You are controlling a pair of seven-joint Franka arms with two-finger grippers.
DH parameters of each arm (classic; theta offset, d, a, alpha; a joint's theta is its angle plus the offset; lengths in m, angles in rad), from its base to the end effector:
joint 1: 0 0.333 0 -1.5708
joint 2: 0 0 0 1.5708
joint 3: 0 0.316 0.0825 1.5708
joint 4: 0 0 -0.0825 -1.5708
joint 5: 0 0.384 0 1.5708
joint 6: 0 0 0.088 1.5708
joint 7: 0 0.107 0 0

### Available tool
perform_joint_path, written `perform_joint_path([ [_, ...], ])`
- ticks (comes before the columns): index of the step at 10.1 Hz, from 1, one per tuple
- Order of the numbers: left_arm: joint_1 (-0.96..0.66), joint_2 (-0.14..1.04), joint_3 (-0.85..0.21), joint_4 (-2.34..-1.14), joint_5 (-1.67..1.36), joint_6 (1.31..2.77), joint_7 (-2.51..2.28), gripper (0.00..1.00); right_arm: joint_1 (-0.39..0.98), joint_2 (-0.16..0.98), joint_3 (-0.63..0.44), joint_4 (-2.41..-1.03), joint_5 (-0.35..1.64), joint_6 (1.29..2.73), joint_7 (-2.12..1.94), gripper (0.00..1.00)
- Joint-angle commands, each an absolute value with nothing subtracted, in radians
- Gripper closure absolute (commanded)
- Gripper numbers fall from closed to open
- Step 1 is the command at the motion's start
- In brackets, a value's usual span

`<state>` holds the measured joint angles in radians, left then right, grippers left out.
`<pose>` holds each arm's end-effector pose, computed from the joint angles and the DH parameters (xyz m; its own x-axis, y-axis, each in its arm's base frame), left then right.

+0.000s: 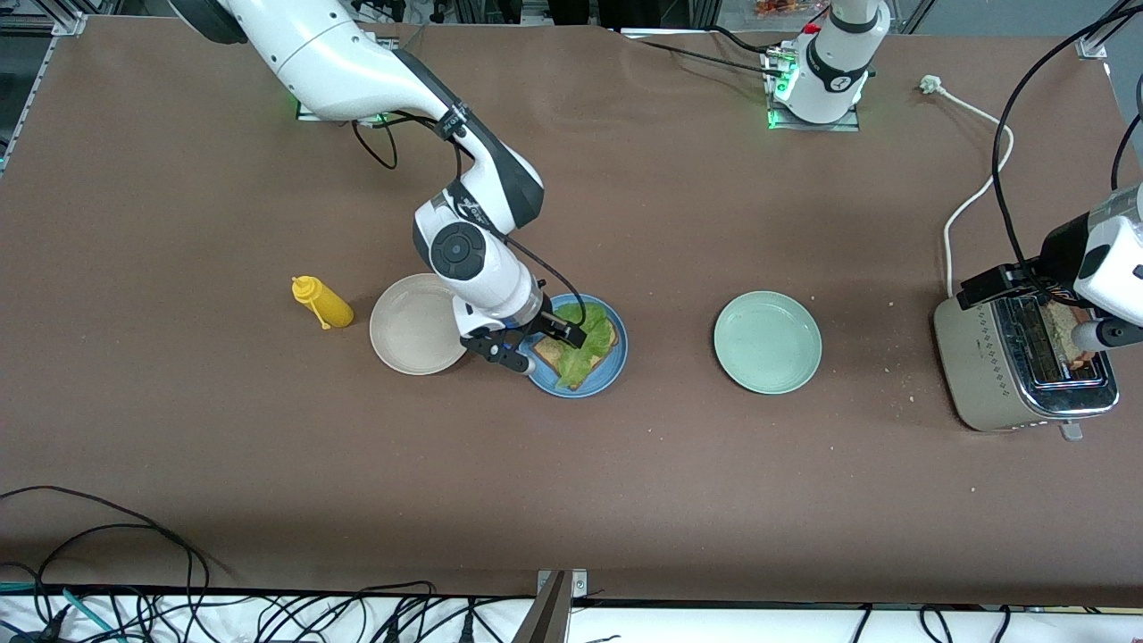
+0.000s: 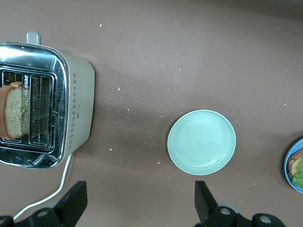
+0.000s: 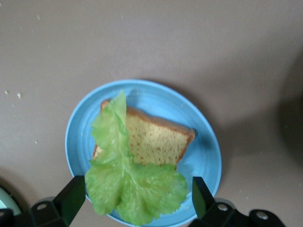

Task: Make sandwich in blue plate with both arms
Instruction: 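Release the lettuce onto the bread and withdraw the right gripper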

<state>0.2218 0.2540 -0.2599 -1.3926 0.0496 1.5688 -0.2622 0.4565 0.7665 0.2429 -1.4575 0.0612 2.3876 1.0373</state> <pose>0.6263 0.0013 0.5622 0.9716 0.2258 -0.0710 0.2261 -0.9741 -0.0034 0.5879 0.4483 0.2565 0.8971 -0.4302 -0.1004 -0.4412 -0.8611 -0.2527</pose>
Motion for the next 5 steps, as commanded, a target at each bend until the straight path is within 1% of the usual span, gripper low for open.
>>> perform_joint_path([
  [1,0.219,0.252,-0.256,-1.378,0.035,1.551,-0.244,0.0,0.454,0.684,0.181,-1.457,0.038,2.279,1.011,0.0],
  [2,0.219,0.252,-0.256,-1.378,0.035,1.551,-0.244,0.0,0.454,0.654,0.152,-1.459,0.038,2.214,0.94,0.0],
  [5,0.219,0.252,-0.256,-1.378,0.035,1.551,-0.244,0.0,0.454,0.557,0.028,-1.459,0.038,1.961,0.615,0.0],
])
